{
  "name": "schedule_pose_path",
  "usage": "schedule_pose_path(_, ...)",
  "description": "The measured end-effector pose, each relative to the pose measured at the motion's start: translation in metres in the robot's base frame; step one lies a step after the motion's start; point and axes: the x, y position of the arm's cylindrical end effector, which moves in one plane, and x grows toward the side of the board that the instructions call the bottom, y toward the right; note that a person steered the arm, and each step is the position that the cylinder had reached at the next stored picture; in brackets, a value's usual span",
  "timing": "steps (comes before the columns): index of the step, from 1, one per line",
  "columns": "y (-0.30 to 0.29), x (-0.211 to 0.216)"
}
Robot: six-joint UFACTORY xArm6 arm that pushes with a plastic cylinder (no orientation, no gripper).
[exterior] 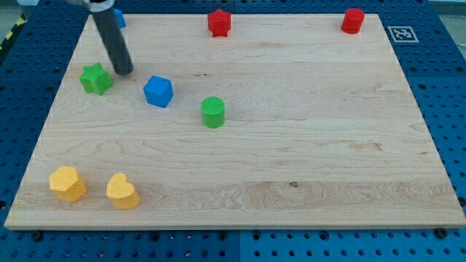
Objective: Push the blue cube along with the green circle towards the center right
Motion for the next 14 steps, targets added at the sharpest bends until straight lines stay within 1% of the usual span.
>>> schedule_pose_path(1,0.050,-0.004)
schedule_pose_path(2,0.087,-0.004)
schedule_pose_path(4,0.087,-0.004)
schedule_pose_path(5,0.083,0.013)
schedule_pose_path(6,0.049,0.023)
schedule_pose_path(7,0.018,0.023)
schedule_pose_path(8,0.011,0.023)
schedule_pose_path(9,0.011,0.033)
schedule_pose_path(10,0.018,0.041)
schedule_pose_path(11,0.043,0.051)
schedule_pose_path(12,0.073,0.075)
schedule_pose_path(14,0.087,0.098)
